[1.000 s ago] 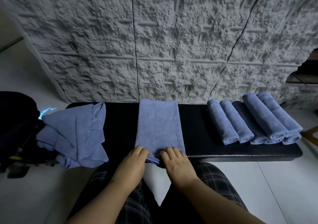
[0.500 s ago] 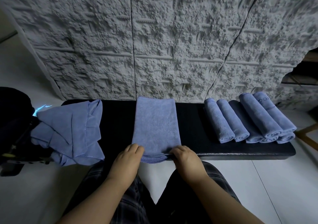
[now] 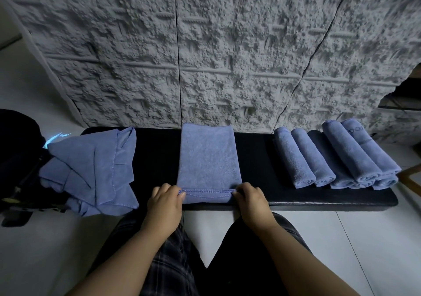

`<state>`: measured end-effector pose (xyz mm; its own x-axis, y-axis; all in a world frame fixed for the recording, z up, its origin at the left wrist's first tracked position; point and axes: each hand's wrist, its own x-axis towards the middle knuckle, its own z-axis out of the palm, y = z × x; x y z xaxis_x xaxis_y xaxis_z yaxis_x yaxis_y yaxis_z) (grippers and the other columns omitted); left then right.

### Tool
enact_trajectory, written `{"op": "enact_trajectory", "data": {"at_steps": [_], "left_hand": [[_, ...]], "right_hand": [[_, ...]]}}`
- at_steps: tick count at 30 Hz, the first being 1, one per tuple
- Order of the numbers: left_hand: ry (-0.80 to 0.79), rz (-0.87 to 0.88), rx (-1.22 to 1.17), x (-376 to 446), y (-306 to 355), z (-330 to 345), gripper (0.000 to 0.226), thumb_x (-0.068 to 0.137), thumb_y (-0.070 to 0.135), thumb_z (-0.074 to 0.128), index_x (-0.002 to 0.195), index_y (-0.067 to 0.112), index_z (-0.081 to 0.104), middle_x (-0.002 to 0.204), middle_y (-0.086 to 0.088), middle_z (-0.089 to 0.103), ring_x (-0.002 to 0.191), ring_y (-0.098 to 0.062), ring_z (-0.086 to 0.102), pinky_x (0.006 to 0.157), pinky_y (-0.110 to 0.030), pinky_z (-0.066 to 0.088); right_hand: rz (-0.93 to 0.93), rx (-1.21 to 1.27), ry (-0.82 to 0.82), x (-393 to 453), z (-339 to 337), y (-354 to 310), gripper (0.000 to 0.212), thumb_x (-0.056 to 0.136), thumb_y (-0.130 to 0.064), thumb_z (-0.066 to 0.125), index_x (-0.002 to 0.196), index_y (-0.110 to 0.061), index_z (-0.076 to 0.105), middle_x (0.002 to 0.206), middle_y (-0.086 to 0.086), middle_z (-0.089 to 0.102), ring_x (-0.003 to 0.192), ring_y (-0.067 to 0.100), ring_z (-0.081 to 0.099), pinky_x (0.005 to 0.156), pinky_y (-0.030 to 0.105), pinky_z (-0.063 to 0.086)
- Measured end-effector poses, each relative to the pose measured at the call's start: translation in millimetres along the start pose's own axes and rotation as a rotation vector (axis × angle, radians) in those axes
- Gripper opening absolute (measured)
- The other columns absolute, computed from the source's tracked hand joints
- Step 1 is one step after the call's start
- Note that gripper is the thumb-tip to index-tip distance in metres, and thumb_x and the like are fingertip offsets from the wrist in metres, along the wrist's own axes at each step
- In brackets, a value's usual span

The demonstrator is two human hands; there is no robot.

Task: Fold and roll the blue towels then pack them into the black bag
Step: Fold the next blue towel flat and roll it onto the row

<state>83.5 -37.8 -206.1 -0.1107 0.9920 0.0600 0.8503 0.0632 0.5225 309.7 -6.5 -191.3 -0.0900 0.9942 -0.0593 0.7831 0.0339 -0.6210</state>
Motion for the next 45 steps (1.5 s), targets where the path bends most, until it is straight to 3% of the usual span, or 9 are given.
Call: {"op": "enact_trajectory", "data": {"at_steps": [3,8,11,14,19,21,25,34,45], "left_hand": [[0.027,0.003,-0.036,1,4,0,0.014,0.094,0.018,0.05,0.082,0.01,0.053,0.084,-0.006,0.055,0.079,-0.021,0.04,0.07,-0.033,0.034],[0.129,0.055,0.016,1,10,-6,0.024,0.079,0.008,0.068,0.077,0.015,0.046,0.077,-0.001,0.05,0.074,-0.024,0.047,0.061,-0.038,0.044],[0.148,0.189,0.143,1,9,-7,0.037,0.059,-0.007,0.073,0.071,0.019,0.049,0.076,0.003,0.048,0.072,-0.019,0.043,0.057,-0.032,0.042],[0.106,0.273,0.188,1,10,-2,0.045,0.047,-0.012,0.071,0.071,0.022,0.055,0.075,0.007,0.05,0.076,-0.014,0.037,0.059,-0.031,0.045],[0.116,0.269,0.14,-3,8,3,0.017,0.067,0.013,0.056,0.081,0.022,0.054,0.085,0.007,0.053,0.082,-0.013,0.046,0.062,-0.032,0.051],[0.069,0.262,0.096,-5,6,3,0.032,0.064,0.015,0.073,0.087,0.021,0.051,0.089,0.004,0.053,0.082,-0.018,0.053,0.066,-0.032,0.049],[0.024,0.193,0.013,-2,0,5,0.044,0.064,0.011,0.083,0.094,0.018,0.052,0.093,0.001,0.051,0.083,-0.021,0.054,0.068,-0.03,0.044],[0.007,0.116,-0.099,6,-6,5,0.019,0.086,0.005,0.063,0.105,0.006,0.06,0.106,-0.007,0.049,0.097,-0.025,0.05,0.083,-0.032,0.04],[-0.019,0.056,-0.107,11,-4,3,0.021,0.092,0.011,0.054,0.109,0.001,0.06,0.104,-0.011,0.054,0.095,-0.029,0.05,0.082,-0.031,0.037]], "right_hand": [[0.014,-0.006,0.019,0,0,-3,0.018,0.097,-0.03,0.05,0.1,-0.014,0.057,0.076,-0.017,0.042,0.09,0.016,0.043,0.075,0.029,0.035],[-0.063,-0.196,0.166,1,2,-3,0.016,0.088,-0.027,0.063,0.09,-0.012,0.057,0.089,0.002,0.057,0.085,0.025,0.049,0.068,0.035,0.04],[-0.239,-0.434,0.255,2,4,-6,0.027,0.063,-0.011,0.077,0.076,-0.013,0.054,0.078,0.005,0.052,0.071,0.025,0.045,0.054,0.032,0.035],[-0.361,-0.392,0.196,-1,10,-7,0.038,0.05,0.013,0.073,0.07,-0.012,0.054,0.072,0.003,0.049,0.062,0.022,0.047,0.048,0.027,0.032],[-0.35,-0.281,0.177,1,15,3,0.028,0.06,0.013,0.065,0.075,-0.009,0.057,0.078,0.005,0.051,0.064,0.022,0.05,0.049,0.033,0.048],[-0.357,-0.278,0.175,-2,14,3,0.012,0.07,-0.002,0.053,0.079,-0.009,0.058,0.081,0.004,0.053,0.068,0.022,0.05,0.056,0.031,0.049],[-0.362,-0.281,0.143,-5,13,7,0.023,0.071,-0.025,0.048,0.086,-0.012,0.058,0.087,0.002,0.055,0.074,0.019,0.048,0.063,0.027,0.044],[-0.302,-0.242,0.169,-3,15,10,0.035,0.073,-0.003,0.071,0.1,-0.019,0.057,0.098,0.001,0.059,0.079,0.024,0.052,0.063,0.034,0.048],[-0.178,-0.121,0.078,2,5,9,0.024,0.095,-0.016,0.042,0.11,-0.011,0.061,0.099,0.005,0.06,0.089,0.027,0.054,0.079,0.042,0.046]]}}
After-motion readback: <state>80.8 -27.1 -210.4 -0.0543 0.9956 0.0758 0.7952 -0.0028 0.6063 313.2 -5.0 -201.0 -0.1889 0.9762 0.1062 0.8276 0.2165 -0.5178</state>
